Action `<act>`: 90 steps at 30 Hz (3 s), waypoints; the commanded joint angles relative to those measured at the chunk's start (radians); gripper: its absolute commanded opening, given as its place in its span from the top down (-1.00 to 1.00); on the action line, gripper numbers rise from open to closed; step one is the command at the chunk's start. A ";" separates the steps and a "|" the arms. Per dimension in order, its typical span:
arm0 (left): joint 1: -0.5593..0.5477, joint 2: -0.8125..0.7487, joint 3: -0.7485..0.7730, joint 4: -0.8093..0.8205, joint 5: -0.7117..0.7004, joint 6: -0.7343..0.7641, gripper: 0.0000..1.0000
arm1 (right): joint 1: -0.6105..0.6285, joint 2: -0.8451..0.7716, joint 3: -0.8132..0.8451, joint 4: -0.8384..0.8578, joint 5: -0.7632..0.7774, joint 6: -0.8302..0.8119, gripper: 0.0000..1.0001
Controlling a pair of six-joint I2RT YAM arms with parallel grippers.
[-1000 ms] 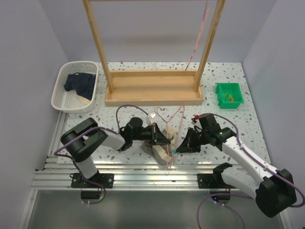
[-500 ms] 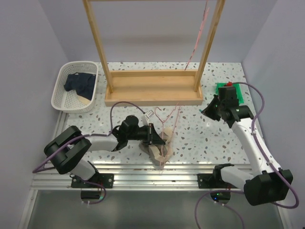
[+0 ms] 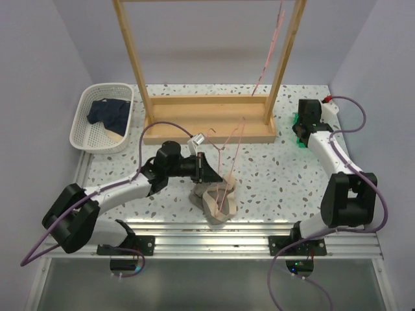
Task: Remove the underwear clipped to the hanger
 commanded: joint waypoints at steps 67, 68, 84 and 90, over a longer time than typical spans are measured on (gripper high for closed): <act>0.255 0.129 0.845 -0.920 -0.391 0.149 1.00 | 1.111 -0.283 0.121 -0.366 0.121 -0.102 -0.54; 0.253 0.123 0.837 -0.923 -0.401 0.137 1.00 | 1.131 -0.259 0.138 -0.351 0.136 -0.102 -0.56; 0.244 0.087 0.816 -0.944 -0.424 0.084 1.00 | 1.145 0.085 0.382 -0.291 0.205 -0.110 -0.59; 0.244 0.072 0.813 -0.947 -0.404 0.084 1.00 | 1.142 0.099 0.350 -0.195 0.285 -0.116 -0.33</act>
